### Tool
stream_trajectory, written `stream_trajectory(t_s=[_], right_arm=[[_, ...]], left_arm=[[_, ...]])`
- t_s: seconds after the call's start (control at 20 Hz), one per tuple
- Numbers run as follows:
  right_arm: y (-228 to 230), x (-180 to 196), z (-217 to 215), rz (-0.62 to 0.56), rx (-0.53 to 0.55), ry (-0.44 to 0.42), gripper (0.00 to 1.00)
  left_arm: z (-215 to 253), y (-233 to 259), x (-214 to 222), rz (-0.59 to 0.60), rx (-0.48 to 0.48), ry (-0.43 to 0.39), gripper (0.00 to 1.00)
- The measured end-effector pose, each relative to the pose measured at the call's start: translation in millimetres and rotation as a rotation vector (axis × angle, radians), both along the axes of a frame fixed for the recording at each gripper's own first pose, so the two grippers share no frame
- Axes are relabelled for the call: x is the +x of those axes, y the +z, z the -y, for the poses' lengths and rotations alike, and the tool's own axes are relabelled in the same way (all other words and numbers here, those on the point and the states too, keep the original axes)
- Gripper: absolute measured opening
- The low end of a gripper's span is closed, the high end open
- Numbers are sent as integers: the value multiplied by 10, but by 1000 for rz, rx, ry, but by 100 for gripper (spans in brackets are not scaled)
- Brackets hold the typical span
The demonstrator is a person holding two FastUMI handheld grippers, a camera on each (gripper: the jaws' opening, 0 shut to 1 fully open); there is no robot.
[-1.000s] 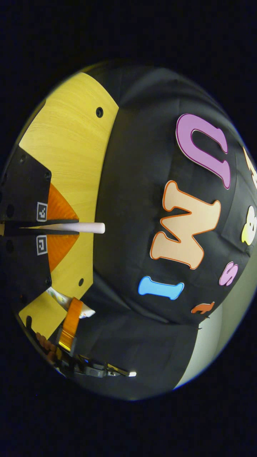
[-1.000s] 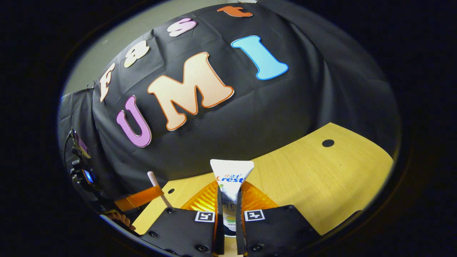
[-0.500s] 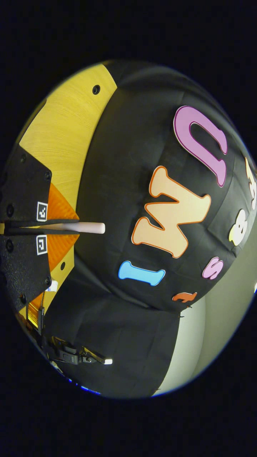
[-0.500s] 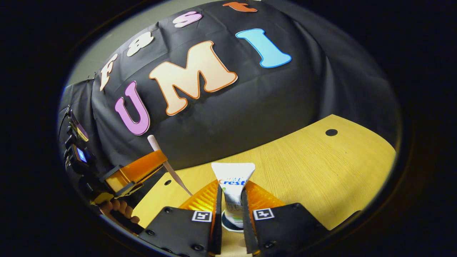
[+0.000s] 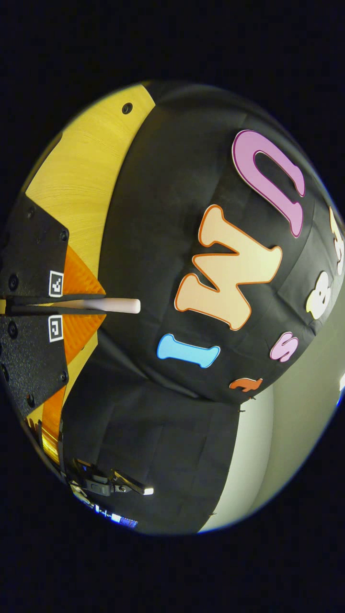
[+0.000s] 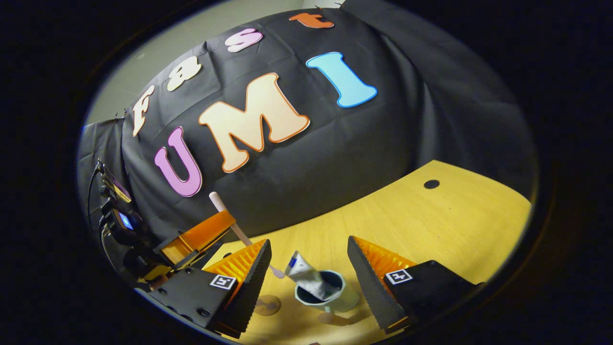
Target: Put the toothbrush and toothpaste on the desktop into the cup, then pick up the cup and place it on the coaster on the desktop.
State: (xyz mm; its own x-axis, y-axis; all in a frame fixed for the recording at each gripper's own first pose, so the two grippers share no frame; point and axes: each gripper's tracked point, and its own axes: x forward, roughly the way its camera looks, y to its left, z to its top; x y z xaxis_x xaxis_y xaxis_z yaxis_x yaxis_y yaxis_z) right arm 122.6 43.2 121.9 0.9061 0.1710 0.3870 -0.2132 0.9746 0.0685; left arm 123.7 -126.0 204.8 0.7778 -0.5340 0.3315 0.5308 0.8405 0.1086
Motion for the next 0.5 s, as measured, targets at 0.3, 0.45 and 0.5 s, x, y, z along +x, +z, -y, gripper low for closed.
stream_trajectory(t_s=[0.3, 0.45, 0.5], right_arm=[[-59, -213, 417, 6, 28, -72, 97], [-167, -263, 556, -2, 33, -98, 97], [-201, -280, 597, -6, 26, -108, 97]], left_arm=[[306, -218, -13, -29, 41, -59, 0], [411, -403, 14, -42, 81, -68, 0], [386, -488, 25, -43, 95, -58, 1]])
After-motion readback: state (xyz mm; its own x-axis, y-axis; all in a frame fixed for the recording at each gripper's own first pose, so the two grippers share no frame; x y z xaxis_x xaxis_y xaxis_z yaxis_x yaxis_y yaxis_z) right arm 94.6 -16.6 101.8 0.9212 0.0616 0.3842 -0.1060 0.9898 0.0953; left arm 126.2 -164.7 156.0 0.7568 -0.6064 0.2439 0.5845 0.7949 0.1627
